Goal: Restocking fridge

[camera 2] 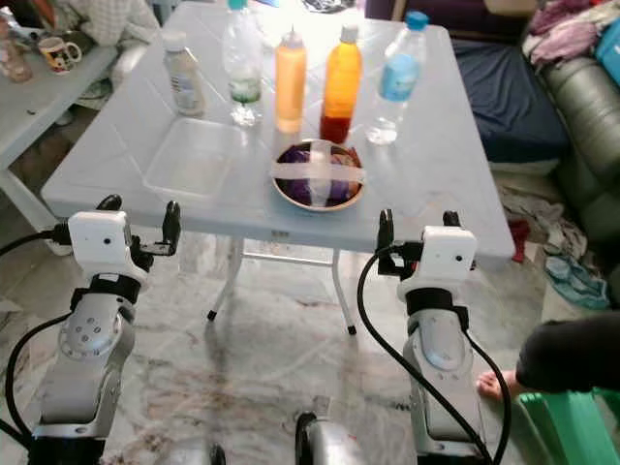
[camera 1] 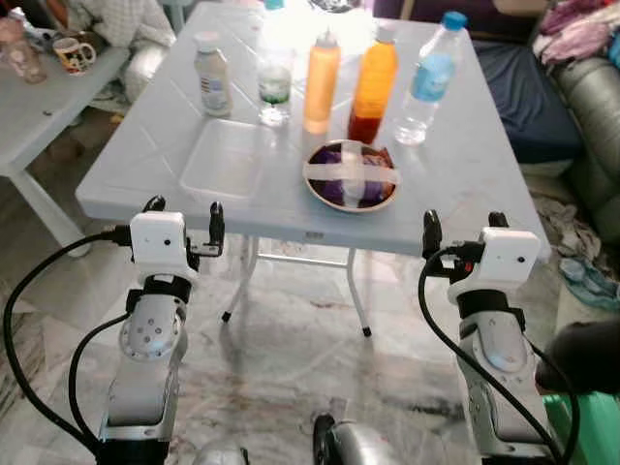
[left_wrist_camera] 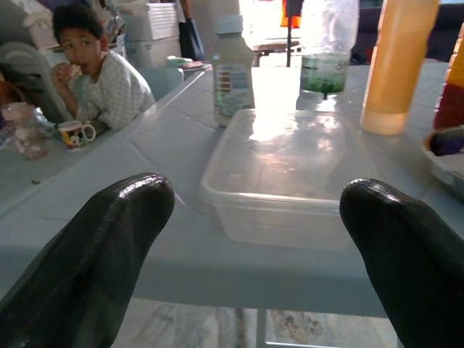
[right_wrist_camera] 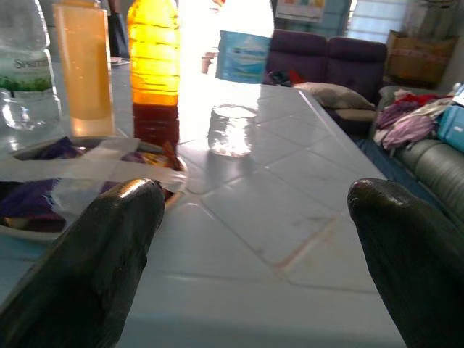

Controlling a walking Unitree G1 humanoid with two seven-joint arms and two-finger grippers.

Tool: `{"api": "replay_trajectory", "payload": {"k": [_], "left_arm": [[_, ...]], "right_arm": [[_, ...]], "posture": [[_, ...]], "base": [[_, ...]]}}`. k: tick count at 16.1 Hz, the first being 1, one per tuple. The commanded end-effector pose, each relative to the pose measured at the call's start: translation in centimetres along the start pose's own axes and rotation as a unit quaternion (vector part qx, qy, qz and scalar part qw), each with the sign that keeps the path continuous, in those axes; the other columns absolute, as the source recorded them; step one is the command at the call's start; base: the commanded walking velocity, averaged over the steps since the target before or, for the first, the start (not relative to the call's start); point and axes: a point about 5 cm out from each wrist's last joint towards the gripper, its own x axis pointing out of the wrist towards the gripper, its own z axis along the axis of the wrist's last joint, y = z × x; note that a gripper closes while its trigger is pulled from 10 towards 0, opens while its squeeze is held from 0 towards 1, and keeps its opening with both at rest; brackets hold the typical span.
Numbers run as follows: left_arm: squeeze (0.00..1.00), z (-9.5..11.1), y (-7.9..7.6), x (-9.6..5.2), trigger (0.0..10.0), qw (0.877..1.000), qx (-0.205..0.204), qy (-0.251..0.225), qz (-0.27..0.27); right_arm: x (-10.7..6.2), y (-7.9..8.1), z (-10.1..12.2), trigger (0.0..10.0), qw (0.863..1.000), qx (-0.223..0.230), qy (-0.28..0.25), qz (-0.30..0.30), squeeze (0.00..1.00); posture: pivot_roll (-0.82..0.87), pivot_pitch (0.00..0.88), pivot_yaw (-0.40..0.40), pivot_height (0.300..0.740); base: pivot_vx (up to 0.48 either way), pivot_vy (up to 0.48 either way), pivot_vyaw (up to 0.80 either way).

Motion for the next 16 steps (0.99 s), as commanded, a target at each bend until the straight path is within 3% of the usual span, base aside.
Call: {"api": "replay_trajectory", "payload": {"k": [1, 10, 14, 16], "left_arm": [[0.0, 0.5, 0.0, 0.0, 10.0, 1.0, -0.003, -0.007, -0.002], [0.0, 0.8, -0.6, 0.3, 10.0, 1.0, -0.013, -0.008, -0.008], [0.0, 0.9, -0.7, 0.3, 10.0, 1.0, -0.017, -0.012, -0.009], [0.0, 1.0, -0.7, 0.3, 10.0, 1.0, -0.017, -0.013, -0.009]], "right_arm": [[-0.3, -0.3, -0.3, 10.0, 1.0, 0.0, 0.009, -0.003, 0.0], [-0.4, -0.3, -1.2, 10.0, 0.999, 0.018, 0.029, -0.016, 0.0], [-0.2, -0.3, -1.4, 10.0, 0.999, 0.021, 0.033, -0.016, 0.0], [-0.3, -0.4, -2.0, 10.0, 0.997, 0.042, 0.05, -0.032, 0.0]], "posture": [[0.07, 0.139, -0.039, 0.74], [0.08, 0.143, -0.048, 0.74], [0.08, 0.141, -0.049, 0.74], [0.08, 0.146, -0.042, 0.74]], "base": [[0.382, 0.0, 0.0], [0.351, 0.0, 0.0], [0.0, 0.0, 0.0], [0.0, 0.0, 0.0]]}}
